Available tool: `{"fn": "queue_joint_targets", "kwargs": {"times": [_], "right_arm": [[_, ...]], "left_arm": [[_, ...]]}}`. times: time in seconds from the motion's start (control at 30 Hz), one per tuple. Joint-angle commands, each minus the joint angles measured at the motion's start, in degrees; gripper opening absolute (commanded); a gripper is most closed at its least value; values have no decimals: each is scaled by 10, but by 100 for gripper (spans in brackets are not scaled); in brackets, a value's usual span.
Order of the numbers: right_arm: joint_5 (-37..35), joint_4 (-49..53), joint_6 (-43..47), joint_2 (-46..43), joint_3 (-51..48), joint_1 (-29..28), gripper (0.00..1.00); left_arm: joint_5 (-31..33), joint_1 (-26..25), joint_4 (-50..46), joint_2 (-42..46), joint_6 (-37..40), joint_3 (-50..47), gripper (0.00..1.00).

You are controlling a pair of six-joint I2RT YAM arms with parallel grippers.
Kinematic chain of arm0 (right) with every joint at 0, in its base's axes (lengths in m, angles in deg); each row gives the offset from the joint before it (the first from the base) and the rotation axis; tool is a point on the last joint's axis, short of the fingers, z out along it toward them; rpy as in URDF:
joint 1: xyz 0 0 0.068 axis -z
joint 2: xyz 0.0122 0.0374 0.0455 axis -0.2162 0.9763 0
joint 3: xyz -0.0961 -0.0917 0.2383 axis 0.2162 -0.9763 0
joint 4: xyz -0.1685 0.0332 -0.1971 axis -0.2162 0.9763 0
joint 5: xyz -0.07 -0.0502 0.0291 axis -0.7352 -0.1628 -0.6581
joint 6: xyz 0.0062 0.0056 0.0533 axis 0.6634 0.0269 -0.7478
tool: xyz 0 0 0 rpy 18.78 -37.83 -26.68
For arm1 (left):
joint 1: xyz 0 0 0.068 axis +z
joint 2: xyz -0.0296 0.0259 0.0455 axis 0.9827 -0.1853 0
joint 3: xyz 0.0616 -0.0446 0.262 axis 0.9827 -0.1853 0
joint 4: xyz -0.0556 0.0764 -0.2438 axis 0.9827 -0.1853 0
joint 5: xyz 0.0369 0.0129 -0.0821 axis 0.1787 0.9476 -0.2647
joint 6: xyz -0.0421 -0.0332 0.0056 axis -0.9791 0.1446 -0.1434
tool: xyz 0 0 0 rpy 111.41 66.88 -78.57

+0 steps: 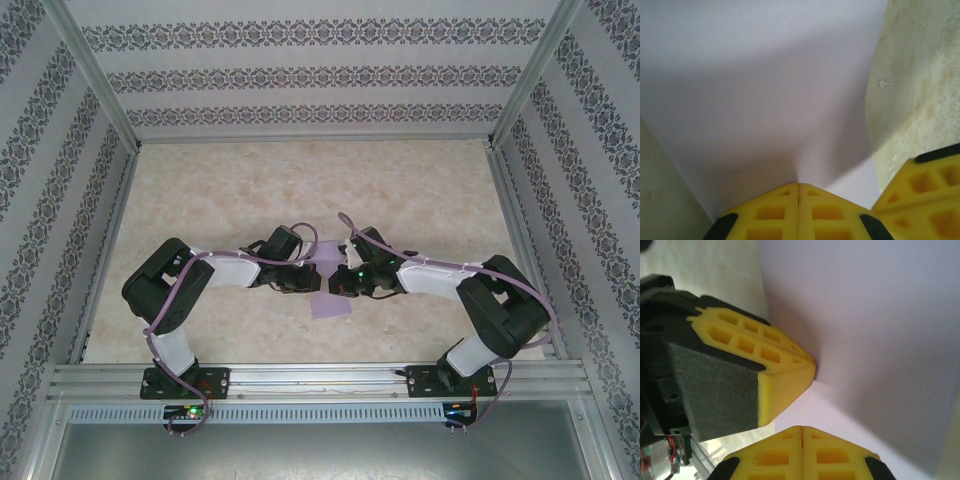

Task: Fold a paper plane with a square sheet of paper (fold left side to right side)

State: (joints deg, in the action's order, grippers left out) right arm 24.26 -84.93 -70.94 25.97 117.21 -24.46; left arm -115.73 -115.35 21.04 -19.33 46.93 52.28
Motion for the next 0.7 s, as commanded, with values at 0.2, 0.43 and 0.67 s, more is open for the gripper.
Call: {"fn": "queue_joint_targets", "kwargs": {"times": [0.2,0.43,0.67], "right_arm": [[-15,-17,-11,60,-17,-13,0],[-41,-2,-3,72,-35,-16,0],[-50,-4,-8,72,-41,-15,0]], "left_arm": [[8,-12,-20,-11,-12,3,0],[10,8,-20,-6,-7,25,0],[3,26,7,-24,-6,36,0]]}}
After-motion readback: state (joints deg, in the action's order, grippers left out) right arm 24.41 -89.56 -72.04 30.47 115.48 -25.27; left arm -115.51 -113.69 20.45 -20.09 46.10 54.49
